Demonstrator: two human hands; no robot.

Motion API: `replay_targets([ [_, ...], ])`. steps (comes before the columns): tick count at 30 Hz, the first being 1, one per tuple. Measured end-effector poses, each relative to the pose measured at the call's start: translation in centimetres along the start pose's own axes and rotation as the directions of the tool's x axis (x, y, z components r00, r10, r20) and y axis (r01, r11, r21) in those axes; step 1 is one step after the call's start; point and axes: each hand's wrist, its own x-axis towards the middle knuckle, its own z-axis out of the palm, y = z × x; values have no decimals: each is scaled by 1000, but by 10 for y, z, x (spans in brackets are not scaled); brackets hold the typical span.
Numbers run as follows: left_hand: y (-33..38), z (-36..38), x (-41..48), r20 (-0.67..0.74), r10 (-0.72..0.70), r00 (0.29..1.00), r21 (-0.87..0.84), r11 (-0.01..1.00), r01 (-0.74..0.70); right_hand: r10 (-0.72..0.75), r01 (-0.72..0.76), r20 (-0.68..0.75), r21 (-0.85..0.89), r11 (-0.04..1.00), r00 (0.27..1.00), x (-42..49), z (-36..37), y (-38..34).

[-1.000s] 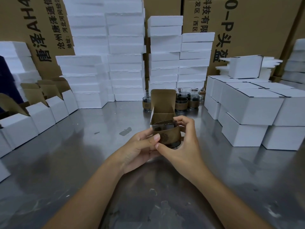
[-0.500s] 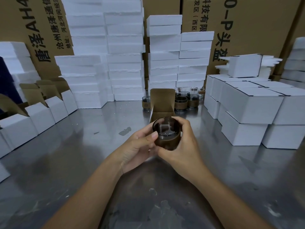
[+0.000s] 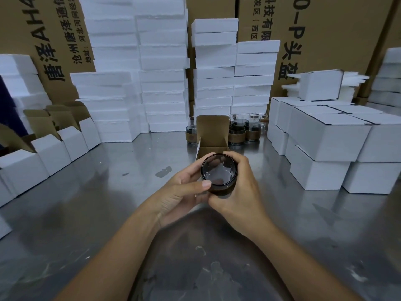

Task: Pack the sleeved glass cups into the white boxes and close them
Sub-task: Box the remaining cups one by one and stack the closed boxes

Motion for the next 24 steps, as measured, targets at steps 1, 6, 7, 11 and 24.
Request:
replay_targets([
  [1, 0, 0, 0, -10, -3, 1000, 7, 1000, 3, 7, -7, 4, 2, 1000, 1000, 0, 0, 0],
  [6, 1, 2, 1, -13, -28, 1000, -9, 1000, 28, 85, -85, 14, 61, 994, 996, 1, -4, -6],
  [7, 1, 2, 1, -12, -32, 999, -32, 999, 32, 99, -99, 4, 102, 990, 995, 1, -5, -7],
  [11, 0, 1, 2, -19, -56, 998, -28, 998, 56, 159, -151, -18, 236, 960, 987, 3, -6, -10],
  [24, -6, 3, 3, -77, -97, 992, 126, 986, 106, 395, -418, 143, 408, 812, 907, 8, -7, -6],
])
